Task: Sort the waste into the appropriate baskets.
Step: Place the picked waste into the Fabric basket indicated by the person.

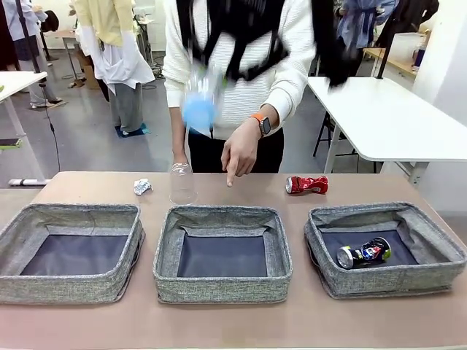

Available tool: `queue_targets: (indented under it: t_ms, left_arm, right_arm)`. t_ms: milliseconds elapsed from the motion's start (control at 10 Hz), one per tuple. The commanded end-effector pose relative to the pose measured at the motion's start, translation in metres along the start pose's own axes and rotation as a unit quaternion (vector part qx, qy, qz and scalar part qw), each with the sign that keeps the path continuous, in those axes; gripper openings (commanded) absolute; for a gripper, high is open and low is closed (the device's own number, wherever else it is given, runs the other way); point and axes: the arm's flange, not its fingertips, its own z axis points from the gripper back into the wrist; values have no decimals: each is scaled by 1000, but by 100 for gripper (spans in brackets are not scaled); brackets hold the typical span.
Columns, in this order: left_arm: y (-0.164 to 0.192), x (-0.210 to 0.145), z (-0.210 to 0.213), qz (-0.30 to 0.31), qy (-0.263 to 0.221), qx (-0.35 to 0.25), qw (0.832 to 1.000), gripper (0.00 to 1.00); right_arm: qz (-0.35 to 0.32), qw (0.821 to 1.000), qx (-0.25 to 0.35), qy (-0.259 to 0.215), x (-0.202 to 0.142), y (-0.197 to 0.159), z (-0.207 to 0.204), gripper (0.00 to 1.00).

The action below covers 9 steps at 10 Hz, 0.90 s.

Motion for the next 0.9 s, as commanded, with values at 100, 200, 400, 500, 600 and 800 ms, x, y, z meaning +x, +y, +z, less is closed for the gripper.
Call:
queue_targets:
  t_ms: [100,200,400,500,600,800]
  left_arm:
    - [-2,-2,-1,-4,1,-9,1000,100]
    - [-2,-2,-1,-4,1,-9,1000,100]
    - [-2,-2,-1,-4,1,-9,1000,100]
    - [-2,-2,-1,-4,1,-9,1000,100]
    - [-2,-2,-1,-4,1,-9,1000,100]
    - [-2,-2,-1,-4,1,-9,1000,100]
  right_arm:
    - [41,997,-64,20,12,-53,-137,21]
    - [55,994,-97,18,11,-57,-154,21]
    - [42,994,-94,-25,20,-56,-153,21]
    - [34,995,-87,-39,28,-56,-152,21]
    - [26,996,-81,-27,36,-56,-153,21]
    - [41,995,-88,-18,30,-63,-152,21]
